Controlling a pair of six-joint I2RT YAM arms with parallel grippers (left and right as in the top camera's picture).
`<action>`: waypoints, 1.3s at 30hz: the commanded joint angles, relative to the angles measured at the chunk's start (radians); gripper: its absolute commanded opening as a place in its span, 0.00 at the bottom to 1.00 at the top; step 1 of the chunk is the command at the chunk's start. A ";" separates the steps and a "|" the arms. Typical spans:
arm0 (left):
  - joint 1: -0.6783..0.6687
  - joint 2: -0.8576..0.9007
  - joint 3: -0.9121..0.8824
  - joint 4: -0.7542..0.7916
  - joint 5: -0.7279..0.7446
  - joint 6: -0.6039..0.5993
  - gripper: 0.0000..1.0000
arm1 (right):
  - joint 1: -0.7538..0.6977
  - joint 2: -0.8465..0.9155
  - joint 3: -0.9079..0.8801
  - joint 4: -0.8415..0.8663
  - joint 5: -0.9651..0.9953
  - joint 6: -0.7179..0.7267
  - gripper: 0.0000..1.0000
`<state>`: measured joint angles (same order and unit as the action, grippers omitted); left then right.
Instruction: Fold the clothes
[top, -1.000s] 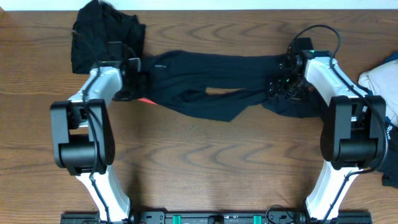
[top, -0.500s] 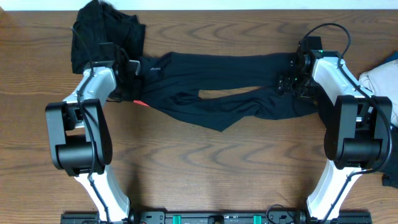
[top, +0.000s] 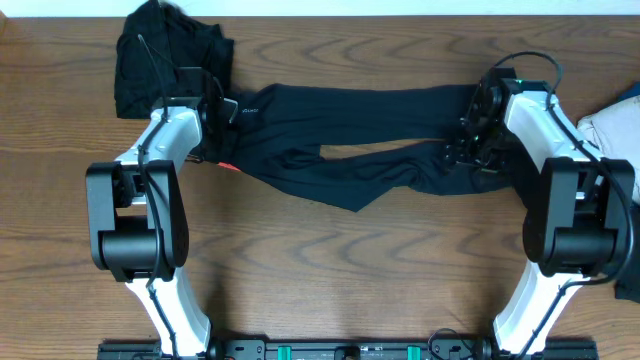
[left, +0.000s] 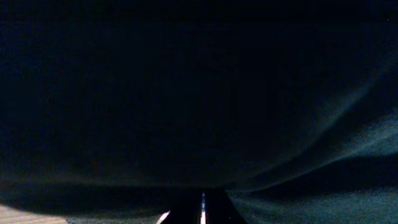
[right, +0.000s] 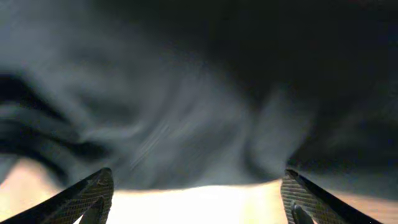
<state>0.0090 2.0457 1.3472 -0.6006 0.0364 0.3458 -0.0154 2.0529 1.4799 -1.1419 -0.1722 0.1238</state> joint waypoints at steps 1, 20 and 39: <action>-0.014 0.102 -0.070 -0.013 0.018 0.020 0.06 | 0.021 -0.031 0.006 -0.034 -0.152 -0.050 0.84; -0.014 0.102 -0.070 -0.004 -0.025 -0.026 0.13 | 0.174 -0.023 -0.092 0.122 0.008 -0.050 0.84; -0.014 0.102 -0.070 -0.093 -0.018 -0.074 0.12 | 0.219 -0.040 -0.101 0.213 0.341 0.033 0.12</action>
<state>-0.0013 2.0460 1.3518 -0.6308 -0.0078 0.2768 0.1989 2.0182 1.3380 -0.9134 0.1081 0.1307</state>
